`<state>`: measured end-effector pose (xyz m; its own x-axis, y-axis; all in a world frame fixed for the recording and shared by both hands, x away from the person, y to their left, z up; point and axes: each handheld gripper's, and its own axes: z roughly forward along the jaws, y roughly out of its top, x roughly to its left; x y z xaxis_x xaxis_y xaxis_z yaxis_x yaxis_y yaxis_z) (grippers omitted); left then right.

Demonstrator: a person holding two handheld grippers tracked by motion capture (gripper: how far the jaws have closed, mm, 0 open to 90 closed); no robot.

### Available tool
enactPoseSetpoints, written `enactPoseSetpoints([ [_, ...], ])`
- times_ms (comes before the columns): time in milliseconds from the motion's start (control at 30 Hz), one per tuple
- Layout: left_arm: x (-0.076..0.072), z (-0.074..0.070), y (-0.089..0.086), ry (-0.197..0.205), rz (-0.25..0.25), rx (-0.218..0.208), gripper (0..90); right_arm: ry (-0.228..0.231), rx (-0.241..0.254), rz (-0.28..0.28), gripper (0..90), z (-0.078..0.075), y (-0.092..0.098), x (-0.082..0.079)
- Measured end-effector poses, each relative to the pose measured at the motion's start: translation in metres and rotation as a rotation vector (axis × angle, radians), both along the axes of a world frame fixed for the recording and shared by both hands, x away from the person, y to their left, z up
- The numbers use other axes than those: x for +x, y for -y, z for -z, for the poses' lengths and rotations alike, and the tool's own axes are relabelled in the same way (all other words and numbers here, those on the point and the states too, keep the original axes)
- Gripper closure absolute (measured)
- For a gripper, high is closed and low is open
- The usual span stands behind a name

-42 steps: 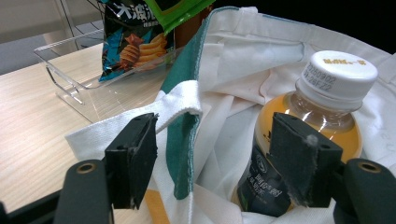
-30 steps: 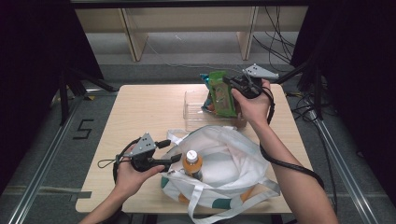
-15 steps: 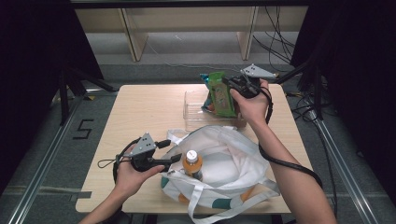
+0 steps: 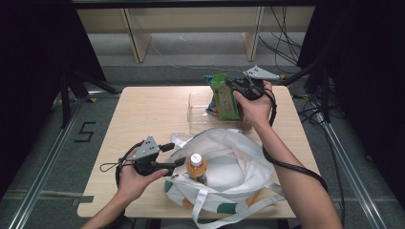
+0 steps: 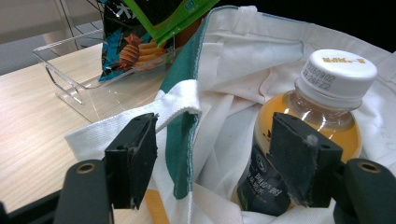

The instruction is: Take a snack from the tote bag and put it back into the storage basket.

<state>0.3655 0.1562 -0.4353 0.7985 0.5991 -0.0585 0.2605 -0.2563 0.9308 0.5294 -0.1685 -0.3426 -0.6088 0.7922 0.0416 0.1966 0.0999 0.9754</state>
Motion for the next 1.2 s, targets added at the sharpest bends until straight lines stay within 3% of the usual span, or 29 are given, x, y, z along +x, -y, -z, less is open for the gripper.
enactPoseSetpoints([
  [67,0.000,0.000,0.000,-0.007,-0.008,-0.004,31.7,-0.010,0.000,0.002,89.9,0.000,0.000,0.000],
  [167,0.000,0.000,0.000,-0.007,-0.008,-0.004,31.7,0.025,-0.015,0.001,89.9,0.000,0.000,0.003],
  [267,0.000,0.000,0.000,-0.005,-0.004,-0.002,31.8,-0.005,0.001,0.005,89.8,0.000,-0.001,0.003],
  [667,-0.001,0.000,0.000,-0.004,-0.007,0.001,31.8,-0.011,-0.007,0.009,89.6,0.003,-0.002,0.006],
  [933,-0.001,0.000,0.001,-0.004,-0.007,-0.001,31.8,-0.004,-0.028,0.007,89.1,0.008,-0.003,0.009],
  [1000,-0.001,0.000,0.001,-0.005,-0.001,-0.004,31.8,-0.024,-0.031,0.005,89.0,0.008,-0.003,0.009],
  [1200,-0.001,0.000,0.000,-0.007,-0.002,-0.003,31.8,-0.001,-0.062,-0.008,88.6,0.010,-0.004,0.012],
])
